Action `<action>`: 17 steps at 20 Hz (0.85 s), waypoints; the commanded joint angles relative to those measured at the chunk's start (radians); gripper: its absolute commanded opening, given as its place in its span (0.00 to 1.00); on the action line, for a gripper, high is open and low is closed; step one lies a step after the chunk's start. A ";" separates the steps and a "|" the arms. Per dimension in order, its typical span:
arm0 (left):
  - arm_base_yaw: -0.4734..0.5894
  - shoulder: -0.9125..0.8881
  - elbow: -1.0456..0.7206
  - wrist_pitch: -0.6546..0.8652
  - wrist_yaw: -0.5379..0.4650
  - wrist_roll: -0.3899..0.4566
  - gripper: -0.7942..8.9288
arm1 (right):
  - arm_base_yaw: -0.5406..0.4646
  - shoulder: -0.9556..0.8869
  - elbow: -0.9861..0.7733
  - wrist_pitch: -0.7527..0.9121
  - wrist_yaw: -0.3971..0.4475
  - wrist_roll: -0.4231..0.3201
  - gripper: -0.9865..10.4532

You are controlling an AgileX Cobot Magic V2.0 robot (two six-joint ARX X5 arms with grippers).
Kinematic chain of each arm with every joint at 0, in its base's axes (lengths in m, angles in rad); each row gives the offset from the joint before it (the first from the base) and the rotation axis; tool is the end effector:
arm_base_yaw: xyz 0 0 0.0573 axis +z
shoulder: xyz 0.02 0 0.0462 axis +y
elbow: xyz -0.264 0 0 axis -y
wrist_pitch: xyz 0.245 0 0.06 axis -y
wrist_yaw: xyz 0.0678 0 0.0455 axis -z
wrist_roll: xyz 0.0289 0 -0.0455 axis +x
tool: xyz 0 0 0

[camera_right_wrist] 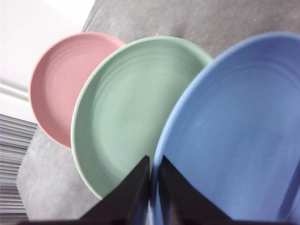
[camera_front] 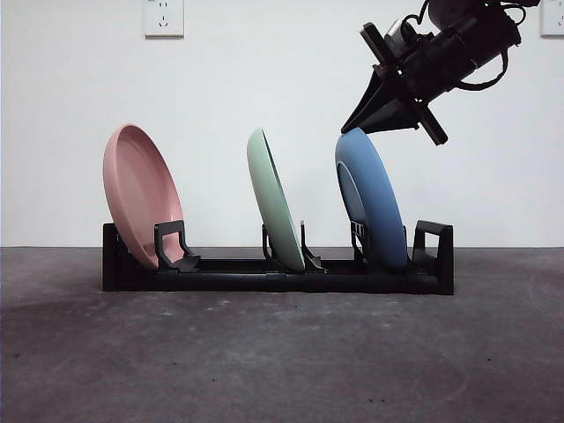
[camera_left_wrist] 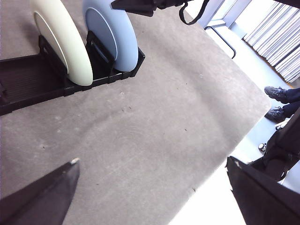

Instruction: Place the plate

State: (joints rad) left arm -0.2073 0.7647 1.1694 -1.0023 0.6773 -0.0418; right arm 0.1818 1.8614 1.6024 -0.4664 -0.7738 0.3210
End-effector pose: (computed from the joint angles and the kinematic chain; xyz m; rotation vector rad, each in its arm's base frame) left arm 0.0998 -0.0395 0.3871 -0.1816 0.6182 -0.8452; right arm 0.4036 0.0947 0.2930 0.5032 0.8650 0.7931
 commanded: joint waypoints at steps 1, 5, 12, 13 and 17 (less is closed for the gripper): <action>-0.002 0.005 0.021 0.007 0.003 0.016 0.60 | -0.003 0.014 0.030 0.009 -0.002 0.023 0.09; -0.002 0.006 0.021 0.005 0.003 0.031 0.60 | -0.008 -0.014 0.055 0.009 -0.039 0.047 0.09; -0.003 0.023 0.020 0.007 0.002 0.069 0.60 | -0.007 -0.158 0.055 -0.018 -0.050 0.035 0.09; -0.003 0.028 0.020 0.008 0.002 0.072 0.60 | -0.007 -0.183 0.055 -0.035 -0.053 0.026 0.09; -0.003 0.042 0.019 0.008 0.002 0.086 0.60 | 0.014 -0.301 0.055 -0.189 -0.043 -0.103 0.09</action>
State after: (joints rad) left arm -0.2073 0.8017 1.1694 -1.0023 0.6773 0.0227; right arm 0.1867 1.5562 1.6264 -0.6662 -0.8078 0.2798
